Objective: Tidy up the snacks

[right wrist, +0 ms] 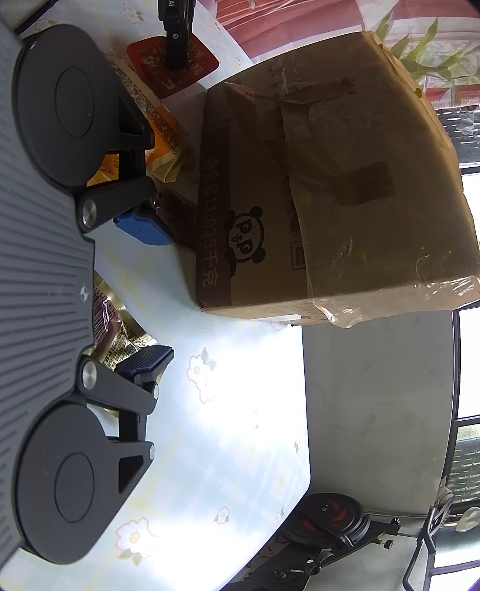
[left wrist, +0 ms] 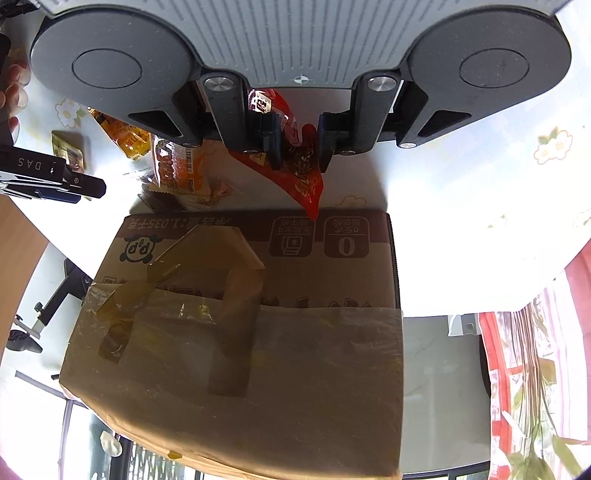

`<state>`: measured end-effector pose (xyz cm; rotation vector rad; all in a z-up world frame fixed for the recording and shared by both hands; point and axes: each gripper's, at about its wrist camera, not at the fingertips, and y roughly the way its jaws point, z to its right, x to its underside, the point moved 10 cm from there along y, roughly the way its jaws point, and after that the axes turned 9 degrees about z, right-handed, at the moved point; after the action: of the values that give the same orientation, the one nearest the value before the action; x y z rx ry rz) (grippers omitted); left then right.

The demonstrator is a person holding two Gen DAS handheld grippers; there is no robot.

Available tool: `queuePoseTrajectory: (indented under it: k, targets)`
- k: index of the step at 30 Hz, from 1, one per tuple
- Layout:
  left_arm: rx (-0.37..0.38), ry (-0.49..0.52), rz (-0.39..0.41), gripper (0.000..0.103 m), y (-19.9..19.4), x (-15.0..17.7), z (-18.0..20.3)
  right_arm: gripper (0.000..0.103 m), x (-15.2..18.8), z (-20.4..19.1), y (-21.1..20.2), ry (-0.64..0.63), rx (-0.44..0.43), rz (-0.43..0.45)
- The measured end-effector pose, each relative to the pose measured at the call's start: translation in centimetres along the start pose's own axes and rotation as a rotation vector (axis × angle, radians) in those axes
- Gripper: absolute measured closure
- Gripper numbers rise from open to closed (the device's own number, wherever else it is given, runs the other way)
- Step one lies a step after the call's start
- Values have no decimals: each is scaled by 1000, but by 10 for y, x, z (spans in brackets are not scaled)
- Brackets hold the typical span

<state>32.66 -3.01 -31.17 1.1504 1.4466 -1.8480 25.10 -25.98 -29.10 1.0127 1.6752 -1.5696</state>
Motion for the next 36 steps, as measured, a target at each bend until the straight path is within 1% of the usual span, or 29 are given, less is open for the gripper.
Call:
queuePoseTrajectory:
  k: [3, 5, 6, 8, 10, 15, 21, 24, 27, 30, 35, 36]
  targets:
    - [-6, -14, 9, 84, -3, -2, -3, 39, 0, 5, 3, 27, 24, -19]
    - [9, -41, 12, 84, -7, -3, -6, 39, -1, 8, 3, 68, 65, -63]
    - [17, -51, 19, 84, -10, -4, -8, 38, -3, 6, 2, 81, 60, -70]
    - [18, -64, 32, 84, -15, -4, -12, 38, -12, -6, -2, 79, 26, -62]
    - [20, -83, 44, 84, -17, -4, -16, 38, -20, -25, -1, 46, -15, -72]
    - [13, -121, 66, 84, -20, -4, -27, 39, -25, -77, 21, -23, -122, -114]
    - [-6, -146, 83, 84, -26, -2, -40, 39, -22, -113, 51, -47, -170, -168]
    - [-13, -161, 88, 84, -27, -3, -46, 39, -17, -117, 67, -29, -164, -214]
    - [-15, -173, 90, 84, -26, -2, -48, 39, -10, -118, 78, -2, -133, -255]
    - [-12, -178, 89, 84, -27, 0, -47, 39, -6, -119, 84, 9, -100, -266]
    - [-9, -185, 85, 84, -28, 1, -49, 41, 1, -134, 89, -130, -60, -255]
    - [-9, -186, 85, 84, -28, 1, -49, 43, 2, -135, 89, -143, -62, -251]
